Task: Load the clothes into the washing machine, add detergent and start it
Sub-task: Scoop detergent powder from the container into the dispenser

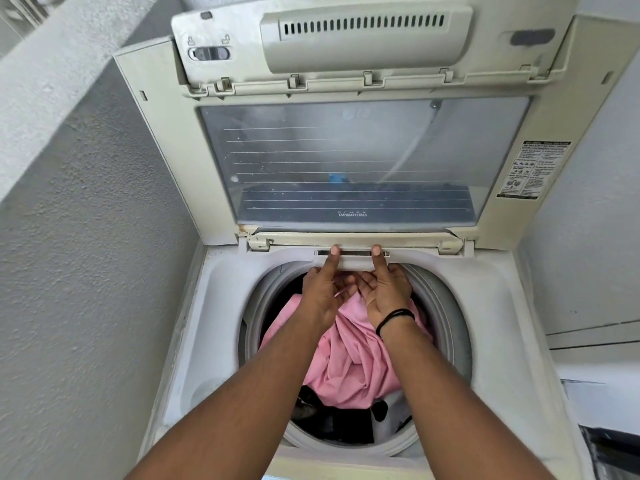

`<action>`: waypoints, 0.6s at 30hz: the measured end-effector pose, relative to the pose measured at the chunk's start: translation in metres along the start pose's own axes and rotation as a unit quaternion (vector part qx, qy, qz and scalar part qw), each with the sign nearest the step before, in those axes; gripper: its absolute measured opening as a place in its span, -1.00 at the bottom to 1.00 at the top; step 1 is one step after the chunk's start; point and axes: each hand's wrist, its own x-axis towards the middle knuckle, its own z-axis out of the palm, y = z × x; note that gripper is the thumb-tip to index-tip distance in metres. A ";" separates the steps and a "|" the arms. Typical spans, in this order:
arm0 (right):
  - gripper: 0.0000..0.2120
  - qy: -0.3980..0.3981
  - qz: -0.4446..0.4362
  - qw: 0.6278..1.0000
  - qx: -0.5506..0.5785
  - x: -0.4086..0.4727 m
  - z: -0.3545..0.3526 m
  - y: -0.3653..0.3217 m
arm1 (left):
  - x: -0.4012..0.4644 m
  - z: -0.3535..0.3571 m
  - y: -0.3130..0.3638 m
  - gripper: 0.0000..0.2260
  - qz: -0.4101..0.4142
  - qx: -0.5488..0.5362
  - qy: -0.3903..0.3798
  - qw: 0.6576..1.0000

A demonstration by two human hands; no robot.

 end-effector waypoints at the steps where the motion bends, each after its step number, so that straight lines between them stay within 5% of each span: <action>1: -0.63 -0.005 0.005 1.000 -0.008 -0.001 -0.001 -0.001 | 0.000 -0.003 0.000 -0.33 -0.004 0.008 -0.005 1.000; 3: -0.77 -0.010 0.015 1.000 -0.016 -0.005 -0.006 -0.001 | -0.003 -0.008 -0.001 -0.38 -0.014 0.022 -0.011 1.000; 8: -0.68 0.001 0.020 0.999 -0.031 -0.015 -0.016 0.001 | -0.015 -0.015 -0.005 -0.52 -0.044 0.038 -0.014 0.998; 13: -0.85 0.016 0.027 0.999 -0.041 -0.032 -0.025 0.001 | -0.036 -0.013 -0.007 -0.81 -0.084 0.053 0.008 0.995; 18: -0.70 0.018 0.060 0.994 -0.093 -0.051 -0.035 0.005 | -0.051 -0.020 -0.005 -0.73 -0.078 0.064 0.023 0.995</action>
